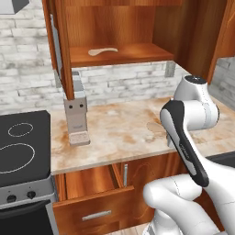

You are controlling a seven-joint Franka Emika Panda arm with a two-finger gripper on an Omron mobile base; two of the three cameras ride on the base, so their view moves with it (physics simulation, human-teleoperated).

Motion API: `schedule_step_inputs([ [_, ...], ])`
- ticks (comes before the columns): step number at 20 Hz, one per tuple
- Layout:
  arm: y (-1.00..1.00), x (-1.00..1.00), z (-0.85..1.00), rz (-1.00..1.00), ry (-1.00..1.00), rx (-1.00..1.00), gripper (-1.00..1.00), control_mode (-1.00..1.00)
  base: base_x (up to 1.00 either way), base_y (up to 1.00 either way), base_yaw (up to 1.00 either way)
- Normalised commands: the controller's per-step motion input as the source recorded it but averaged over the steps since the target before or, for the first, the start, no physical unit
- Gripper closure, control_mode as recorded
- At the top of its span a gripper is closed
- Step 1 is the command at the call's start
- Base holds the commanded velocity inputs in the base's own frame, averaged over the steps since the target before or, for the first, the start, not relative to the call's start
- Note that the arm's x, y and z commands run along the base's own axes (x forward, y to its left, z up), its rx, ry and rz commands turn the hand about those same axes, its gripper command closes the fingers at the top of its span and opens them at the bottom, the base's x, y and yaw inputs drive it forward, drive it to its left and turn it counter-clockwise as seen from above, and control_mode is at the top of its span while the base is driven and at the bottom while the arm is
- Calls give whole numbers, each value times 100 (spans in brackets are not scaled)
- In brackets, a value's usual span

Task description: Organize the utensils by type. Pick up the wooden spoons from the counter and place them in the open cabinet. Then pick up the metallic utensils from the counter and place them in the open drawer.

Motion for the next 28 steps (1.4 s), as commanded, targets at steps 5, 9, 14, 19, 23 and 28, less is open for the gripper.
schedule_step_inputs([
  [5,0,0,0,0,0,0,100,100,32,0,0],
  [9,0,0,0,0,0,0,100,100,26,0,0],
  [14,0,0,0,0,0,0,100,100,30,0,0],
  [19,0,0,0,0,0,0,100,100,35,0,0],
  [23,0,0,0,0,0,0,100,100,37,0,0],
  [28,0,0,0,0,0,0,100,100,32,0,0],
])
